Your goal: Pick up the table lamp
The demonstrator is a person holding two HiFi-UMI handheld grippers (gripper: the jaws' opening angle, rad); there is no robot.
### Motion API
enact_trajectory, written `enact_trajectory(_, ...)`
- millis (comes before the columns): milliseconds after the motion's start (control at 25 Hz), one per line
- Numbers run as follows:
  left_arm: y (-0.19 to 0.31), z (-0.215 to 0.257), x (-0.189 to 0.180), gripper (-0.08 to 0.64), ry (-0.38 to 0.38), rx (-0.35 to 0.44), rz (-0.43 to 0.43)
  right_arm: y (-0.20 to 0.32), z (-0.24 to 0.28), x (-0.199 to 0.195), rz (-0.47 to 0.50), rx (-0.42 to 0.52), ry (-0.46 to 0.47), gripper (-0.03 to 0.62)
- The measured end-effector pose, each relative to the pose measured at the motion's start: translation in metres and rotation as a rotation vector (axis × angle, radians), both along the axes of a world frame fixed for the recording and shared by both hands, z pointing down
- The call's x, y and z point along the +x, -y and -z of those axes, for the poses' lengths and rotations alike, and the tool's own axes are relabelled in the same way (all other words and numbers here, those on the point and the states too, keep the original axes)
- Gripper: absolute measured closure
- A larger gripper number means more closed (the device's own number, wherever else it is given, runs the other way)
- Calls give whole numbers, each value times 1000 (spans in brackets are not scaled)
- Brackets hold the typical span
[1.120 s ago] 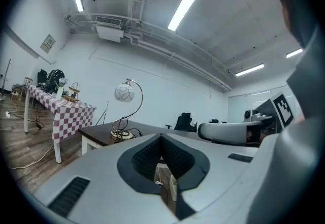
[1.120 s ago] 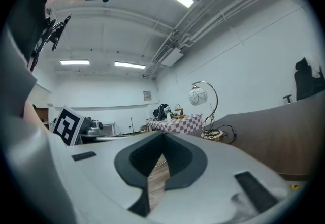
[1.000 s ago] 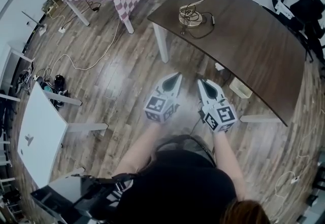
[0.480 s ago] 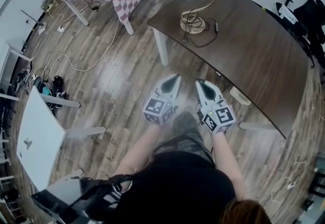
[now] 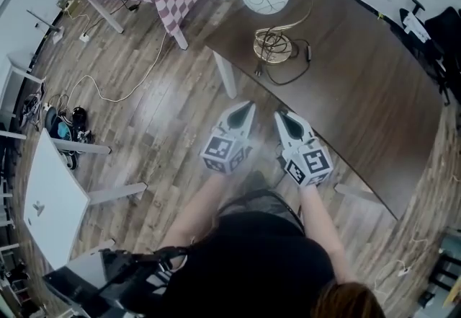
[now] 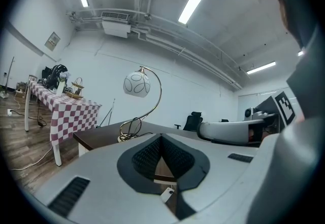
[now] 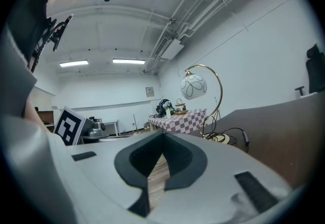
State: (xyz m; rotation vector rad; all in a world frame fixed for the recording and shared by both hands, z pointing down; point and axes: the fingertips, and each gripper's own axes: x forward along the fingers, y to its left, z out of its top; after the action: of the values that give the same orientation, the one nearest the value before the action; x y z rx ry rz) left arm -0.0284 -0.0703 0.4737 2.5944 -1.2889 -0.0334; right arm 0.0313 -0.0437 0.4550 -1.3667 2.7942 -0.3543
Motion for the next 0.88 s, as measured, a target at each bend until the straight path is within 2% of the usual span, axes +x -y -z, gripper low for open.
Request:
enact_trajectory(480,79,-6,32,558,-4,0,4,79,-10,23,40,-13,0,588)
enact_trajectory(880,97,-27,34,558,-3,-11,21,101,-22,19,85,-22,6,588)
